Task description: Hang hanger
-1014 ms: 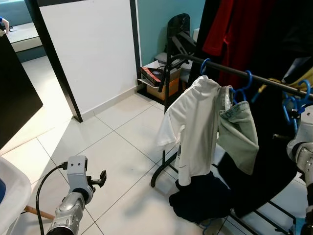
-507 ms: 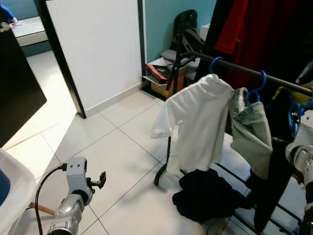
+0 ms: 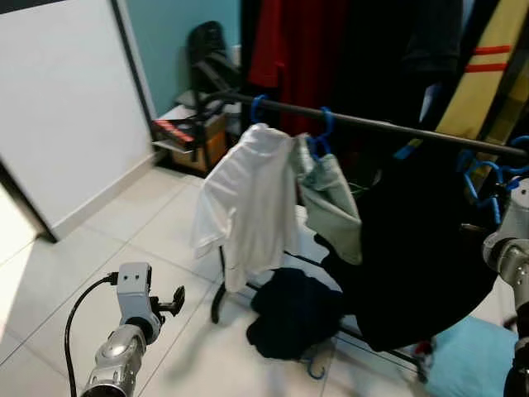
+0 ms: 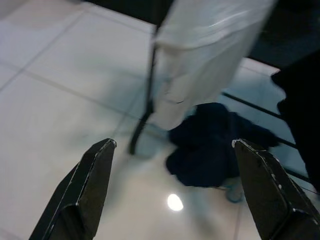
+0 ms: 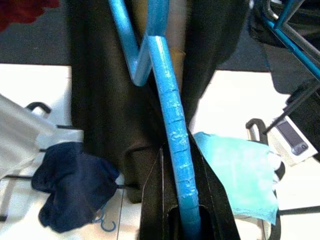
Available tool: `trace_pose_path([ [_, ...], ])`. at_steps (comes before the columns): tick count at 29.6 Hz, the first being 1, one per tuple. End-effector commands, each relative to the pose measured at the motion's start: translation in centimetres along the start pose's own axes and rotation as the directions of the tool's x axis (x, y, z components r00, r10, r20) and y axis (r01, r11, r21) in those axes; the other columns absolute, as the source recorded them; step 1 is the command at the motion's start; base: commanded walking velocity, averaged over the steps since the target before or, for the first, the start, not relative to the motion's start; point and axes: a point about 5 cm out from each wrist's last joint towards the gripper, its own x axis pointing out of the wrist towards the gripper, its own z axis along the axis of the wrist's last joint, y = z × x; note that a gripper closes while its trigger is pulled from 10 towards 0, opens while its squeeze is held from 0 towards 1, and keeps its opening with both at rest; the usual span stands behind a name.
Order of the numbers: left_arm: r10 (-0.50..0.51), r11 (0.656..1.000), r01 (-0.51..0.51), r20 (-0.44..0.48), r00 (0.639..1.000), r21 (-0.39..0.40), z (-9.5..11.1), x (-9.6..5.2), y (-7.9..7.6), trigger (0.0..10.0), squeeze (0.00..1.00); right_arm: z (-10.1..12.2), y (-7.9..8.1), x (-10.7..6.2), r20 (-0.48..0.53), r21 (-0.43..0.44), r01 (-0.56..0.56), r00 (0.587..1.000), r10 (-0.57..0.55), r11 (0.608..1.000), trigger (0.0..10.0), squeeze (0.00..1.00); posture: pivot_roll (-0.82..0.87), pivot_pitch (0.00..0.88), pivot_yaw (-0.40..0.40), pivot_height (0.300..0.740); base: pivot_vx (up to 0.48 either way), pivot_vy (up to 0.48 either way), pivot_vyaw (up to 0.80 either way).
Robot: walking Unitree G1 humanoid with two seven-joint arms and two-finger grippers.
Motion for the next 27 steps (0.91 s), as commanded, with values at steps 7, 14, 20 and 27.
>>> trace_pose_path([
  [7,-0.024,1.000,0.024,-0.008,1.000,-0.014,-0.3,-0.3,-0.1,10.0,0.00,0.8,3.3,-0.2,0.021,-0.106,-0.216,0.975,0.219,0.971,10.0,0.00,-0.14,0.000,0.022,0.740,0.000,0.000,-0.64],
  [14,-0.041,0.999,0.041,-0.010,0.999,-0.016,-0.4,-0.3,-0.4,10.0,0.00,1.4,5.5,0.0,0.038,-0.148,-0.317,0.945,0.326,0.937,10.0,0.00,-0.15,0.000,0.026,0.740,0.000,0.000,-0.63],
  [20,-0.063,0.998,0.063,-0.014,0.998,-0.021,-0.5,-0.3,-0.7,10.0,0.00,2.5,6.8,0.5,0.092,-0.150,-0.343,0.929,0.358,0.927,10.0,0.00,-0.14,0.000,0.026,0.740,0.000,0.000,-0.63],
  [27,-0.066,0.998,0.066,-0.015,0.998,-0.022,-0.7,-0.5,-0.6,10.0,0.00,4.0,9.3,0.4,0.099,-0.201,-0.415,0.893,0.440,0.888,10.0,0.00,-0.13,0.000,0.021,0.740,0.000,0.000,-0.64],
])
